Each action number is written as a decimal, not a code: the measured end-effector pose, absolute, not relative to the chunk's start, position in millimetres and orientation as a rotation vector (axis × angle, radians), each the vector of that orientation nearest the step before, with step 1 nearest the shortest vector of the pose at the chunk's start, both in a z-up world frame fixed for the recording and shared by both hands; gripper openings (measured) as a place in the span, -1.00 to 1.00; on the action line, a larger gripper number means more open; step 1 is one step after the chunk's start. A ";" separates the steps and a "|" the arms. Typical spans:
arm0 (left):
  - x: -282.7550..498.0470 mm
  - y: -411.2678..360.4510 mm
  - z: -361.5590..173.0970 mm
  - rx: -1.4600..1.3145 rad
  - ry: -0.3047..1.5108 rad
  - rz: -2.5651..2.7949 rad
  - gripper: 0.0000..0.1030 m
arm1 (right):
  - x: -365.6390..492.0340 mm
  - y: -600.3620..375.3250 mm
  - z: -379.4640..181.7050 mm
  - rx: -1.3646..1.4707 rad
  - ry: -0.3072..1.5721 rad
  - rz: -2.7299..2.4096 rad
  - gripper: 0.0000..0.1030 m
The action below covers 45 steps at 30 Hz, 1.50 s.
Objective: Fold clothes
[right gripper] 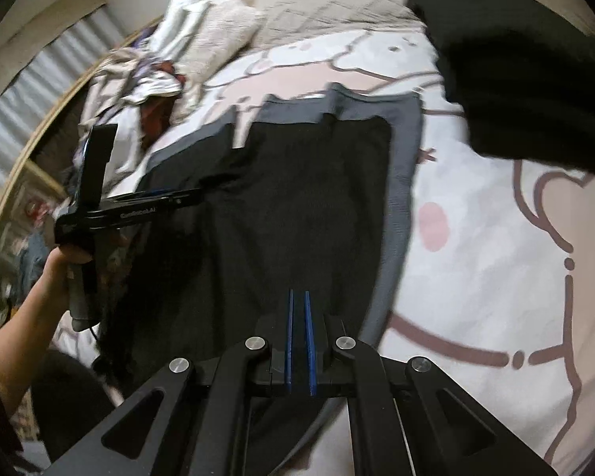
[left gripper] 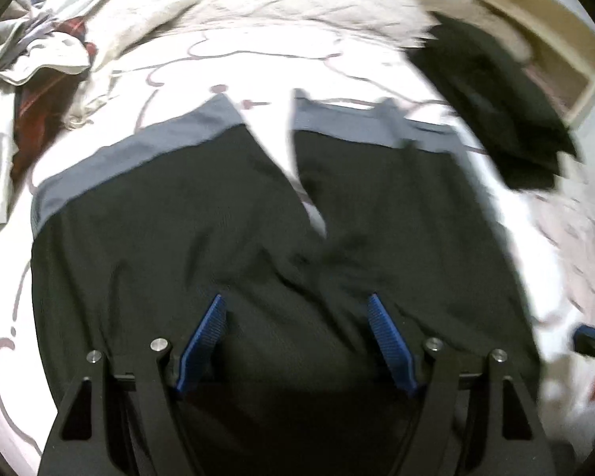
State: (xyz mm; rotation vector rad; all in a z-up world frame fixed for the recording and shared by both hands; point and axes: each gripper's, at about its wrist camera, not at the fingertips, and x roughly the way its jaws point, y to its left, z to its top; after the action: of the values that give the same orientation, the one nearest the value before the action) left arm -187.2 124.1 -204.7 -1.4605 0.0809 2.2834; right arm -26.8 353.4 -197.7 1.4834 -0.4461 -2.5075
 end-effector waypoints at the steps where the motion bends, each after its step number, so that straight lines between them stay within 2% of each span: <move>1: -173.8 124.3 -200.1 -1.451 0.086 2.246 0.45 | -22.5 345.3 -192.8 1.468 -0.406 -2.493 -0.90; 3: -142.6 123.9 -193.3 -1.439 0.105 2.165 0.45 | -17.0 329.1 -187.0 1.456 -0.308 -2.464 -0.90; 6: -92.6 114.0 -201.5 -1.495 0.188 2.059 0.45 | -9.7 299.1 -187.0 1.473 -0.049 -2.436 -0.91; 9: -54.1 104.7 -223.4 -1.592 0.324 2.017 0.45 | -3.2 282.8 -196.0 1.522 0.064 -2.397 -0.91; 11: -34.4 97.0 -238.1 -1.657 0.393 2.003 0.45 | -1.9 282.7 -206.0 1.569 0.031 -2.368 -0.91; 16: -29.7 79.1 -242.7 -1.711 0.298 2.072 0.45 | -3.1 291.6 -244.8 1.790 0.010 -2.325 -0.91; 19: -24.8 80.0 -241.0 -1.719 0.304 2.079 0.45 | -5.0 308.6 -263.8 1.857 -0.116 -2.299 -0.91; 24: -15.9 82.3 -238.0 -1.725 0.324 2.088 0.45 | -2.6 333.2 -259.4 1.860 -0.387 -2.311 -0.91; 28: -10.8 82.3 -224.2 -1.673 0.257 2.122 0.45 | 18.8 356.3 -233.5 1.702 -0.719 -2.345 -0.90; 30: -6.3 85.8 -210.3 -1.581 0.200 2.151 0.45 | 34.3 368.4 -229.1 1.627 -0.879 -2.270 -0.76; 31: -2.8 89.3 -202.4 -1.521 0.181 2.166 0.45 | 41.9 371.6 -229.6 1.619 -0.942 -2.241 -0.47; 32: 3.1 95.4 -194.3 -1.449 0.181 2.178 0.45 | 49.5 372.5 -230.7 1.624 -0.979 -2.222 0.03; 33: 10.1 102.9 -186.1 -1.372 0.190 2.187 0.45 | 56.5 370.6 -231.5 1.639 -0.983 -2.220 0.20; 34: 17.2 110.4 -177.9 -1.295 0.199 2.194 0.45 | 62.6 366.8 -231.8 1.653 -0.962 -2.219 0.22; 40: 47.2 142.4 -151.5 -0.943 0.316 2.176 0.45 | 71.5 345.2 -251.3 1.780 -0.866 -2.088 0.18; 42: 62.5 151.2 -151.2 -0.873 0.329 2.155 0.45 | 69.5 334.5 -258.4 1.830 -0.793 -2.055 -0.01; 45: 73.8 155.7 -154.9 -0.808 0.354 2.130 0.45 | 63.1 318.3 -269.0 1.897 -0.670 -2.032 -0.47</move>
State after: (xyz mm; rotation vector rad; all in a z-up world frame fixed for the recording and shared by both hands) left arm 73.8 155.7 -154.9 -0.8082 0.3544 2.1305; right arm 63.1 318.3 -269.0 1.8967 -0.6700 -2.0321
